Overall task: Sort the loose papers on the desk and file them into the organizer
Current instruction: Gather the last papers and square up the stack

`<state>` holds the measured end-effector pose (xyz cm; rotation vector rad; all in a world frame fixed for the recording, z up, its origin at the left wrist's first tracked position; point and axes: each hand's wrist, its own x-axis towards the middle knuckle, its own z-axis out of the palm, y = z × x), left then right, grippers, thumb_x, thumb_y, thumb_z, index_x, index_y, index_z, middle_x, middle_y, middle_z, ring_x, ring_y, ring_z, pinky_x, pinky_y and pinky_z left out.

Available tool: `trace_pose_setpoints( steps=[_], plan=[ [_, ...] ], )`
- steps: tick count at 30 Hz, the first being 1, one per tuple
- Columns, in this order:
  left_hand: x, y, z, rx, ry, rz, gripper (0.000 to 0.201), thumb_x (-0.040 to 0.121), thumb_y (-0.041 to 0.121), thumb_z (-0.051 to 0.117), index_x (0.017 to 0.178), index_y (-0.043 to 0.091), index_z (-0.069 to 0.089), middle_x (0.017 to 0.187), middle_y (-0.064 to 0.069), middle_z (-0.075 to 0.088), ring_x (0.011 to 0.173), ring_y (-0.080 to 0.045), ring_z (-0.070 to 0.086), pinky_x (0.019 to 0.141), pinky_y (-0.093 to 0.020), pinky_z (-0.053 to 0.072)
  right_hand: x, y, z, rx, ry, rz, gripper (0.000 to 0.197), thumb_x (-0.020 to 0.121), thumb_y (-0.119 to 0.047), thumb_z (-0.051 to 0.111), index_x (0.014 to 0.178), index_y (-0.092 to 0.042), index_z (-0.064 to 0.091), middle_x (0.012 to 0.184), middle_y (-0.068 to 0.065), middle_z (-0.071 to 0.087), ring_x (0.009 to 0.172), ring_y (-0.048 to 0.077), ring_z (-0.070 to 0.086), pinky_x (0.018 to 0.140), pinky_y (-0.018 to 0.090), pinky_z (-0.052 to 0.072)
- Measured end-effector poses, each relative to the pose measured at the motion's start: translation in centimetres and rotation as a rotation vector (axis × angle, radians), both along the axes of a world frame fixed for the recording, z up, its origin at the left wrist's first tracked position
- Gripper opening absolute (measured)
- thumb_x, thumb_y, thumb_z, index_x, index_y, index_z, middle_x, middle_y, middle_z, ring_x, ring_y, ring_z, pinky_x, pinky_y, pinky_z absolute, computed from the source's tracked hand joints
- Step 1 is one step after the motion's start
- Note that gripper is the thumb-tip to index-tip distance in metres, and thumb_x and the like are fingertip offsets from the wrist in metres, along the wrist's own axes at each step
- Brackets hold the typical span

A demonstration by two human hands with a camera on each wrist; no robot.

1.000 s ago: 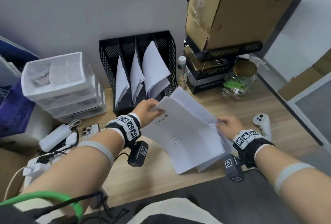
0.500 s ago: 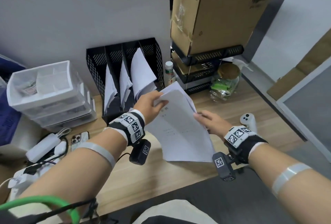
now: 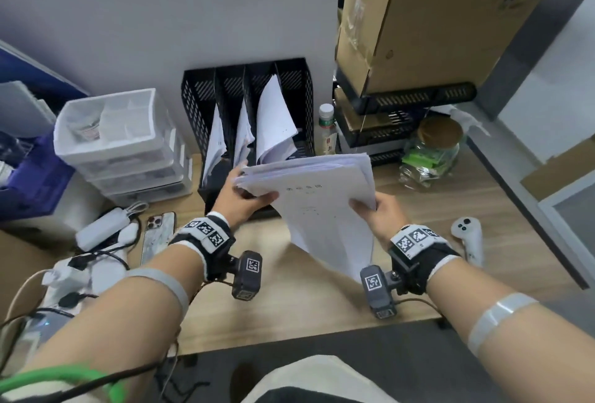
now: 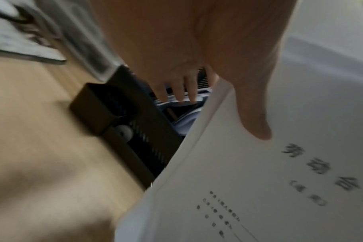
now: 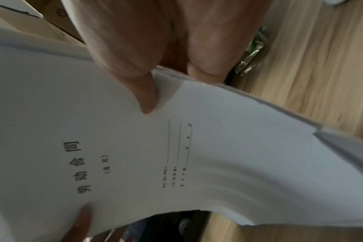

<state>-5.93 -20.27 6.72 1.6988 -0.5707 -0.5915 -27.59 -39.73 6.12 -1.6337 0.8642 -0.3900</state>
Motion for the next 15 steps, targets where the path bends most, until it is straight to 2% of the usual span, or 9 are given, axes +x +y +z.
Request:
trace_pose_setpoints(
  steps=[2,4,6,9,12,15],
  plan=[
    [-1.1,0.5,-0.7,-0.119,0.171,-0.021,0.055,0.071,0.01,0.087,0.12,0.018,0.064,0.117,-0.005,0.074,0.113,-0.022,0.069,0.101,-0.044,0.053,0.2,0.2,-0.7,0.074,-0.016,0.038,0.023,0.08,-0.029,0.074,0.089,-0.008,0.073,0.097,0.019,0.075,0.089,0.028,0.07,0.089,0.055,0.054],
    [-1.8,0.4,-1.1,-0.173,0.25,0.03,0.042,0.074,0.009,0.084,0.114,0.013,0.07,0.116,-0.01,0.075,0.115,-0.031,0.067,0.102,-0.046,0.052,0.5,0.2,-1.4,0.096,-0.002,0.085,0.026,0.077,-0.034,0.076,0.091,-0.013,0.074,0.098,0.014,0.076,0.097,0.034,0.071,0.091,0.059,0.052],
    [-1.9,0.1,-1.4,-0.183,0.215,0.123,0.03,0.08,0.013,0.081,0.108,0.011,0.072,0.113,-0.013,0.075,0.11,-0.033,0.068,0.101,-0.048,0.052,0.9,0.4,-1.3,0.01,0.068,0.101,0.028,0.074,-0.037,0.076,0.09,-0.014,0.074,0.096,0.01,0.076,0.094,0.03,0.071,0.09,0.054,0.054],
    [-2.1,-0.7,-1.1,-0.143,0.103,0.225,0.015,0.082,0.02,0.079,0.096,0.018,0.074,0.101,-0.006,0.076,0.096,-0.023,0.069,0.098,-0.048,0.055,1.6,1.2,-0.2,-0.107,0.103,0.075,0.015,0.081,-0.016,0.073,0.09,-0.005,0.072,0.091,0.013,0.074,0.085,0.023,0.067,0.079,0.037,0.054],
    [-2.4,-1.1,-0.6,-0.176,0.105,0.2,0.019,0.085,0.014,0.077,0.101,0.021,0.07,0.1,0.003,0.077,0.094,-0.014,0.072,0.093,-0.038,0.057,2.5,2.2,0.2,-0.136,0.016,0.041,0.011,0.081,-0.006,0.07,0.085,0.004,0.069,0.084,0.02,0.072,0.073,0.018,0.06,0.064,0.029,0.049],
    [-2.4,-0.8,-1.0,-0.148,0.113,0.151,0.025,0.081,0.013,0.081,0.102,0.021,0.071,0.101,-0.001,0.077,0.095,-0.016,0.073,0.09,-0.035,0.058,2.5,3.3,-0.8,-0.071,0.029,0.047,0.009,0.08,-0.002,0.069,0.089,-0.002,0.068,0.081,0.009,0.07,0.07,0.01,0.06,0.063,0.023,0.049]
  ],
)
